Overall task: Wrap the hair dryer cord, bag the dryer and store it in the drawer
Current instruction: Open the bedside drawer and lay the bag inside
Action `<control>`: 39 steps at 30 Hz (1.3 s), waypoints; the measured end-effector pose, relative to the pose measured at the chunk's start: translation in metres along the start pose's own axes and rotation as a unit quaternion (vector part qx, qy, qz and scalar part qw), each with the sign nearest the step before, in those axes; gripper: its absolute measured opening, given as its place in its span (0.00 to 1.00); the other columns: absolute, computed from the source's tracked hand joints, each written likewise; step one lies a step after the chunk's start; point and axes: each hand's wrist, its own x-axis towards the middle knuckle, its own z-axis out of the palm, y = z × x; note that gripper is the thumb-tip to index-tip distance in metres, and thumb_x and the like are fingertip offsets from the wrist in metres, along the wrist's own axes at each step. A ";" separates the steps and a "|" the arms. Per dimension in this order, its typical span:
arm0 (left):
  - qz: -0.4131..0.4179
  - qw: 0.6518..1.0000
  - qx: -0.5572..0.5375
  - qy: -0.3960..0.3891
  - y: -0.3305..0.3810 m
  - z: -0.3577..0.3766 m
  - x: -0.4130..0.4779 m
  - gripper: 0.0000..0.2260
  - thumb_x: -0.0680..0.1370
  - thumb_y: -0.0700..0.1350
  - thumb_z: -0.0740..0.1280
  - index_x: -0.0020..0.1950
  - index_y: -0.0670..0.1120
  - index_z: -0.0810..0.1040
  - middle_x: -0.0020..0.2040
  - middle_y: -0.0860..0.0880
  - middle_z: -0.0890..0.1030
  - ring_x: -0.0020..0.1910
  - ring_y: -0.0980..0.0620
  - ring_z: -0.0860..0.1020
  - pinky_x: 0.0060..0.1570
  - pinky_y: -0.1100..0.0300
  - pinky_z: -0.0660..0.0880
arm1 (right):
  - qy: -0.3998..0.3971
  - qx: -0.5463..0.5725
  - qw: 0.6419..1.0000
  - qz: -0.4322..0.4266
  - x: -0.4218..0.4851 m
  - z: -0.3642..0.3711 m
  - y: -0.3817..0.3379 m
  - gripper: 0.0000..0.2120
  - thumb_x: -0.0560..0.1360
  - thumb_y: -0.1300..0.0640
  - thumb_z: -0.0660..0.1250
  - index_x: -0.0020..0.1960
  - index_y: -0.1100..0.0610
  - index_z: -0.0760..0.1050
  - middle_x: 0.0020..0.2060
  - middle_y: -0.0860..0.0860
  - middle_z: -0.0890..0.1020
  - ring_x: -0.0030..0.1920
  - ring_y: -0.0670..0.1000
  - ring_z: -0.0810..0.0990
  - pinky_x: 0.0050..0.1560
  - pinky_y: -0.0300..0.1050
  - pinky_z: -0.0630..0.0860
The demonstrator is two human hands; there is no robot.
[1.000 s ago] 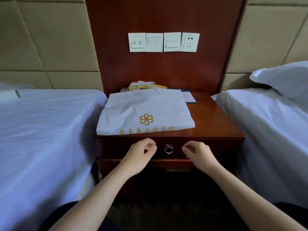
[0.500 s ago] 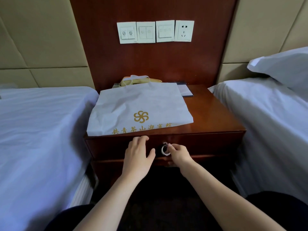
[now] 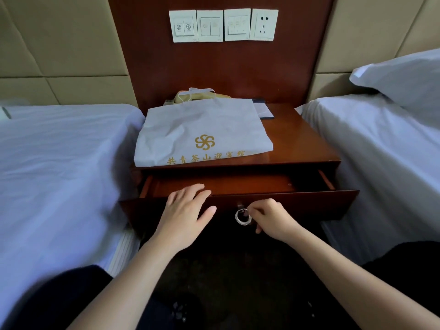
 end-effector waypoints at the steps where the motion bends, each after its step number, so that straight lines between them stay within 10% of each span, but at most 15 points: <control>1: 0.005 0.999 -0.022 -0.023 0.000 -0.002 -0.006 0.30 0.75 0.63 0.44 0.72 0.52 0.66 0.72 0.53 0.68 0.72 0.54 0.64 0.71 0.55 0.55 | 0.011 -0.024 0.999 -0.019 -0.011 -0.005 -0.002 0.11 0.78 0.57 0.59 0.41 0.52 0.79 0.31 0.48 0.82 0.27 0.44 0.78 0.31 0.35 0.73; 11: -0.008 0.993 -0.106 -0.051 0.035 -0.026 -0.074 0.21 0.80 0.57 0.52 0.67 0.52 0.73 0.66 0.55 0.75 0.66 0.55 0.71 0.64 0.62 0.59 | 0.162 -0.056 0.979 -0.115 -0.090 -0.042 0.005 0.08 0.77 0.55 0.62 0.44 0.52 0.79 0.36 0.47 0.83 0.37 0.50 0.81 0.40 0.43 0.77; 14: -0.023 0.988 -0.139 -0.069 0.036 -0.029 -0.081 0.18 0.81 0.54 0.53 0.65 0.53 0.75 0.64 0.57 0.77 0.64 0.57 0.72 0.62 0.64 0.61 | 0.143 -0.083 0.978 -0.128 -0.096 -0.041 0.008 0.09 0.77 0.55 0.63 0.44 0.54 0.81 0.38 0.47 0.83 0.38 0.44 0.79 0.40 0.29 0.71; 21: -0.074 0.970 -0.178 -0.145 0.036 -0.043 -0.074 0.21 0.79 0.58 0.52 0.49 0.54 0.83 0.48 0.57 0.83 0.52 0.57 0.79 0.53 0.59 0.72 | 0.051 -0.075 0.988 -0.126 -0.088 -0.040 0.011 0.16 0.78 0.51 0.62 0.38 0.58 0.81 0.33 0.51 0.83 0.37 0.50 0.81 0.45 0.49 0.78; 31: -0.050 0.963 -0.202 -0.172 0.029 -0.062 -0.019 0.17 0.80 0.54 0.57 0.41 0.48 0.81 0.40 0.54 0.83 0.33 0.59 0.83 0.45 0.60 0.76 | -0.059 -0.040 0.992 -0.107 -0.038 -0.054 -0.018 0.13 0.78 0.54 0.61 0.40 0.58 0.80 0.26 0.49 0.80 0.25 0.47 0.77 0.33 0.36 0.75; 39: -0.152 0.968 -0.200 0.018 -0.041 -0.075 0.094 0.11 0.76 0.52 0.64 0.52 0.47 0.78 0.57 0.46 0.79 0.55 0.47 0.78 0.53 0.55 0.72 | 0.130 -0.011 0.991 -0.013 0.087 -0.096 -0.044 0.14 0.77 0.54 0.62 0.46 0.63 0.79 0.41 0.57 0.82 0.40 0.53 0.77 0.39 0.43 0.71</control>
